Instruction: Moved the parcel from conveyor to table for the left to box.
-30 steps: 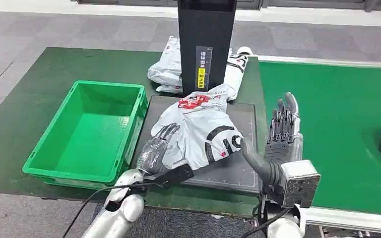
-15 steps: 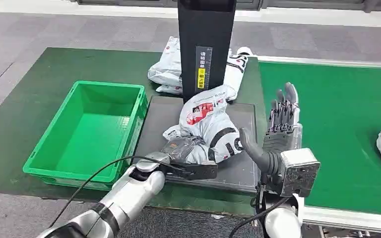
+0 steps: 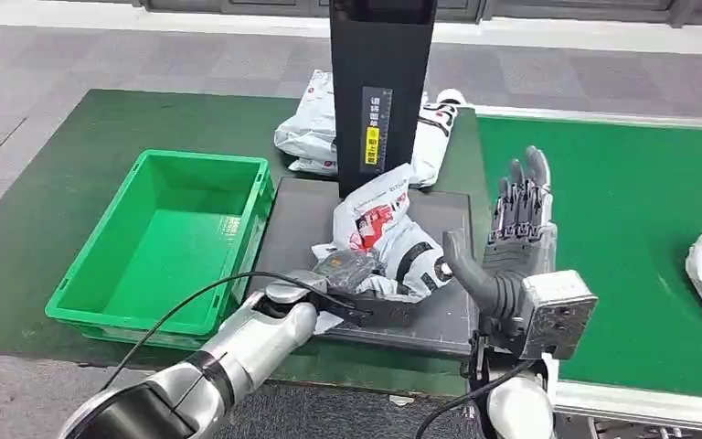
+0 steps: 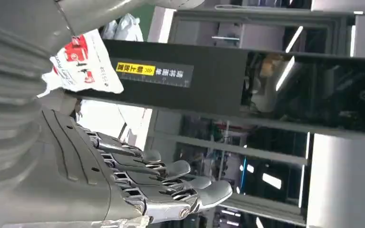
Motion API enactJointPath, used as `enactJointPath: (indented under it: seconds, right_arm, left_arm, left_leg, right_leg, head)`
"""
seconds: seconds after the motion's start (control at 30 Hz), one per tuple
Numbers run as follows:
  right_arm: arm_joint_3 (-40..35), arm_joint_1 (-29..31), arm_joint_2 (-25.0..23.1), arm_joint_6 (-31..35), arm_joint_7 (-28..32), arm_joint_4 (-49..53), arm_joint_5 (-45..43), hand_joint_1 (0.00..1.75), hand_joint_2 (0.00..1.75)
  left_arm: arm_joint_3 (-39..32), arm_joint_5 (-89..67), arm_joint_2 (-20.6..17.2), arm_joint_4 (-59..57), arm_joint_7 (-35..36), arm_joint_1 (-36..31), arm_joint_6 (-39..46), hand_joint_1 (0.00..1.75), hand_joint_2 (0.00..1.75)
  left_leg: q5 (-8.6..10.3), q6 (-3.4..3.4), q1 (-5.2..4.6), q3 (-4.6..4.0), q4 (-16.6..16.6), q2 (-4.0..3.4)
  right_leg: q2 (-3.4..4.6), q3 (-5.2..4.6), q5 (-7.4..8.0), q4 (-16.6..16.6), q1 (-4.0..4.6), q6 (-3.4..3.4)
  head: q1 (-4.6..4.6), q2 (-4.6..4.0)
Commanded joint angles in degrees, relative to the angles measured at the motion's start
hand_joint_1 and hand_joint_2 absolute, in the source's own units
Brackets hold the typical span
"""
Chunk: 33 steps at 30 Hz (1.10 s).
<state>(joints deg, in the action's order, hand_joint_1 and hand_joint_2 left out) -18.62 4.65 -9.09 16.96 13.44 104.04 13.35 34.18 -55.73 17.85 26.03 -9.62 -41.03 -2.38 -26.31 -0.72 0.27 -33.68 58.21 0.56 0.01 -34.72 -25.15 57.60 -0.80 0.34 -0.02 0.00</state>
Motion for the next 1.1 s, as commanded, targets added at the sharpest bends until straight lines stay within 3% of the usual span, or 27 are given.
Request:
enactJointPath:
  seconds: [0.03, 0.93, 1.0, 1.1]
  right_arm:
    - [3.5, 1.1, -1.0, -0.1, 0.1, -2.4, -0.2, 0.0, 1.75]
    - [3.5, 0.8, -0.8, 0.3, 0.7, -1.9, -0.8, 0.0, 1.75]
    - [3.5, 0.4, -0.6, 0.7, 0.9, -1.8, -1.2, 0.0, 1.75]
    - [3.7, -0.2, -0.4, 1.2, 0.9, -1.6, -1.2, 0.0, 1.75]
  left_arm:
    - [3.6, -0.3, -0.6, -5.4, 0.2, 0.3, -1.1, 1.62, 1.75]
    - [4.7, -0.3, -0.6, -5.1, -1.7, 0.5, -1.0, 1.64, 1.75]
    - [5.4, -0.6, -0.4, -4.9, -1.1, 0.3, 0.6, 1.75, 1.75]
    - [4.3, -0.1, -0.8, -3.6, 0.5, 0.0, 5.7, 1.75, 1.75]
  left_leg:
    - [0.02, 0.0, 0.0, 0.19, -0.1, -0.1]
    - [0.04, 0.01, 0.01, 0.33, -0.2, -0.16]
    - [0.05, 0.01, 0.01, 0.33, -0.2, -0.16]
    - [0.04, 0.01, 0.01, 0.3, -0.2, -0.1]
  right_leg:
    - [0.06, 0.16, 0.04, -0.1, 0.01, -0.03]
    - [0.11, 0.31, 0.09, -0.2, 0.02, -0.03]
    - [0.11, 0.3, 0.09, -0.2, 0.03, -0.03]
    - [0.05, 0.29, 0.06, -0.2, 0.02, -0.03]
  head:
    - [0.0, 0.02]
    - [0.0, 0.02]
    - [0.0, 0.02]
    - [0.0, 0.02]
